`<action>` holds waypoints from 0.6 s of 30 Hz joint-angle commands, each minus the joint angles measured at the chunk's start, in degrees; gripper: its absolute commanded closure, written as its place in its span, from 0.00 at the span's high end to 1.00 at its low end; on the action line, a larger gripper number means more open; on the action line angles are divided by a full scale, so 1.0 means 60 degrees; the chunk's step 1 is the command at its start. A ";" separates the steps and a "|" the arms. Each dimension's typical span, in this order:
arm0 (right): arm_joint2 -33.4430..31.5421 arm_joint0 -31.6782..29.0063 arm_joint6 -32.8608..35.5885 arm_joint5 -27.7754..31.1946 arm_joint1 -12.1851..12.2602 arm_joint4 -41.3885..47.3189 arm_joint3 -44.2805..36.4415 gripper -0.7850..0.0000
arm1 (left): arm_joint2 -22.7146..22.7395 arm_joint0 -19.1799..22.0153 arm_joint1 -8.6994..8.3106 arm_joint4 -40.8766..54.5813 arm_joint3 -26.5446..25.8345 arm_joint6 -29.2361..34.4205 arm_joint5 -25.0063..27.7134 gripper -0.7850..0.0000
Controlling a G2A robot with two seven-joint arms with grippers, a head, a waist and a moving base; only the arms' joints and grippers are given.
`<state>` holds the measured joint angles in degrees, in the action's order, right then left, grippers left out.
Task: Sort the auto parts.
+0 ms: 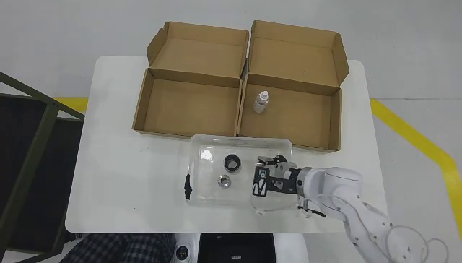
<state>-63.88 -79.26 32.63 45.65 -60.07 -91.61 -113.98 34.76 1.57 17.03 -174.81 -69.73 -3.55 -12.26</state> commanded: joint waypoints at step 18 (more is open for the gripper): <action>0.0535 0.0540 0.0345 -0.0380 -0.0103 -0.0078 0.0505 0.30 | 0.0000 0.0000 0.0000 0.0000 0.0000 0.0000 0.0000 1.00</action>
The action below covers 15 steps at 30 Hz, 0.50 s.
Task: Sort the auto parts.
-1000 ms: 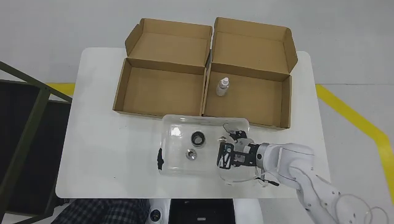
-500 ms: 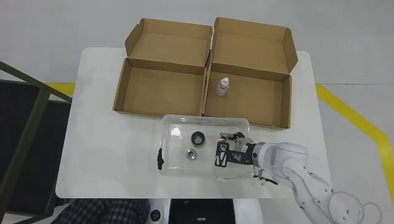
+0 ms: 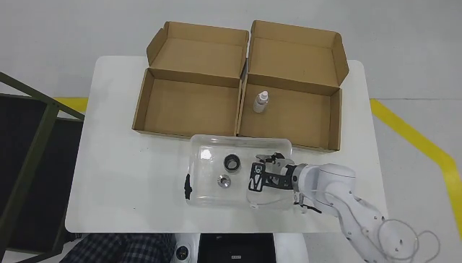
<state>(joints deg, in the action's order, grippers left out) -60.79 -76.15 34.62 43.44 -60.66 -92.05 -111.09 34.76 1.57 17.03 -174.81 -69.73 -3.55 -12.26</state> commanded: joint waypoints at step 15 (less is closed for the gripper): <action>-0.0157 -0.0172 -0.0260 0.0277 0.0066 0.0231 -0.0593 0.00 | 0.0000 0.0000 0.0000 0.0000 0.0000 0.0000 0.0000 1.00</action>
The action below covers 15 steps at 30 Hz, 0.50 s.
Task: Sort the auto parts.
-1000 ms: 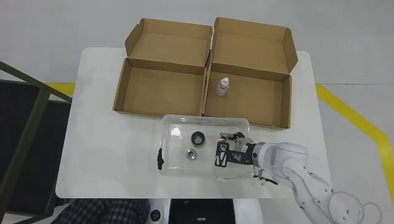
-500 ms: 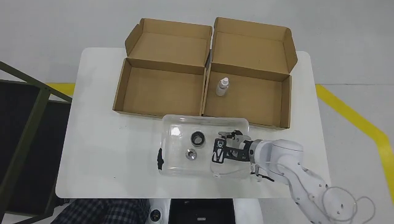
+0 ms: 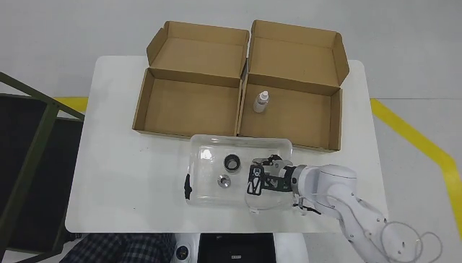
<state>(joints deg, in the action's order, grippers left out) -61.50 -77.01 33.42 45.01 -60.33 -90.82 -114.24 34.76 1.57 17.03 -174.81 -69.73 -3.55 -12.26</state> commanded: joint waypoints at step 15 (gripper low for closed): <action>-0.0939 -0.0598 -0.1723 0.0151 0.0178 0.0796 -0.0711 0.00 | 0.0000 0.0000 0.0000 0.0000 0.0000 0.0000 0.0000 1.00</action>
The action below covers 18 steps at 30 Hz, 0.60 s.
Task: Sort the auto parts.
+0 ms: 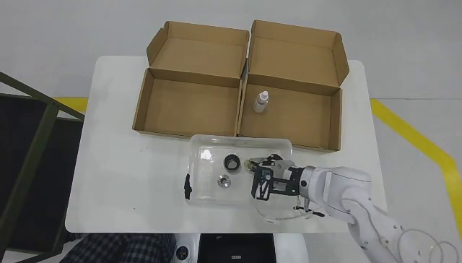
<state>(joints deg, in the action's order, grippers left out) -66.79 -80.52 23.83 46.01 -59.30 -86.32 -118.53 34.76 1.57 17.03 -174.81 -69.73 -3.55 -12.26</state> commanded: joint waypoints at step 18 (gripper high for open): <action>-0.1061 -0.0387 -0.2968 -0.0094 0.0091 0.1923 0.0265 0.00 | 0.0000 0.0000 0.0000 0.0000 0.0000 0.0000 0.0000 1.00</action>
<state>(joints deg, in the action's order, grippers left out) -72.84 -82.87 6.82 45.44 -58.77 -75.42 -117.07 34.76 1.57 17.03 -174.81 -69.73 -3.55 -12.26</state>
